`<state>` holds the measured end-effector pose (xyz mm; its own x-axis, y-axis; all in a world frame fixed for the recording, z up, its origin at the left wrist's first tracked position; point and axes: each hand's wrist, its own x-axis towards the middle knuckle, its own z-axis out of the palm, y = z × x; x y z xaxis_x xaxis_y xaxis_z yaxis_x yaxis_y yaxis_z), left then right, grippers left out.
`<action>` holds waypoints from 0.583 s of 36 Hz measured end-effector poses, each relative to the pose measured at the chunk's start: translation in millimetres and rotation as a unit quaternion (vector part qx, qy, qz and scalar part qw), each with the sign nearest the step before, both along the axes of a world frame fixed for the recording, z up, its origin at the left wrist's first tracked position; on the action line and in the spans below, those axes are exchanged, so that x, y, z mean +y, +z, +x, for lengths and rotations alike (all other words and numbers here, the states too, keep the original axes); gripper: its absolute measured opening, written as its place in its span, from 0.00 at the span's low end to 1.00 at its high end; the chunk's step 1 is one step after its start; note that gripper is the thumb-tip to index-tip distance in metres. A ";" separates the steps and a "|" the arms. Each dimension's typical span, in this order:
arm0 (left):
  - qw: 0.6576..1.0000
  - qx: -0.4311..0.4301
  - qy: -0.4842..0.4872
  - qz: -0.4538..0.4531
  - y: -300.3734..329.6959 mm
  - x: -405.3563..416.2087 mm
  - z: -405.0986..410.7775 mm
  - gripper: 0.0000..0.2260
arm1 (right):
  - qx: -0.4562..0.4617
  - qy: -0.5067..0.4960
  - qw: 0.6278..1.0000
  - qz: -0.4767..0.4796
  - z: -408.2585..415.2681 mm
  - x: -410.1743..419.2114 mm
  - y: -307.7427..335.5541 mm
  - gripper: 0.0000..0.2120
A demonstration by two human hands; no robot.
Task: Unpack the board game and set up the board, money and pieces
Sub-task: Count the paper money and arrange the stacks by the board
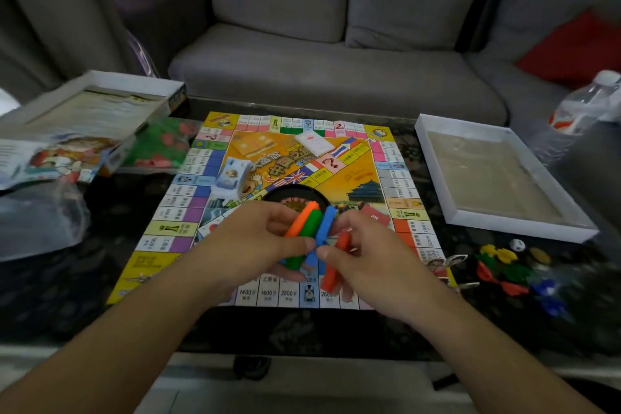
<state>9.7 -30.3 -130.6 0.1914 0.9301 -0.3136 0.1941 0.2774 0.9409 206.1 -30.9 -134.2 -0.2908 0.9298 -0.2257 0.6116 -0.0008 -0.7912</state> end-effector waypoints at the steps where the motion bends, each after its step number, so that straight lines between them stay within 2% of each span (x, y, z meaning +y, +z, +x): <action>1: 1.000 -0.004 0.008 -0.001 1.4 1.0 -2.5 0.09 | -0.010 0.000 1.000 0.009 0.0 -0.7 -1.2 0.09; 3: 0.999 -0.013 0.029 -0.006 3.4 3.1 -9.0 0.10 | -0.052 0.019 0.998 0.039 -1.2 -3.4 -4.2 0.11; 6: 0.997 -0.029 0.066 -0.022 5.8 7.3 -17.3 0.12 | -0.144 0.110 0.981 0.076 -5.9 -11.8 -6.7 0.15; 10: 0.995 -0.054 0.085 -0.026 8.9 8.0 -21.4 0.12 | -0.305 0.277 0.899 0.149 -16.9 -23.1 -10.2 0.21; 12: 0.995 -0.057 0.081 -0.022 9.8 6.7 -21.8 0.11 | -0.311 0.306 0.885 0.163 -21.3 -24.2 -14.6 0.20; 16: 0.996 -0.054 0.074 -0.017 11.8 4.8 -20.6 0.11 | -0.292 0.312 0.892 0.151 -20.1 -22.9 -19.8 0.16; 21: 0.995 -0.064 0.072 -0.018 12.9 2.2 -20.4 0.11 | -0.276 0.280 0.910 0.133 -13.7 -22.8 -22.1 0.17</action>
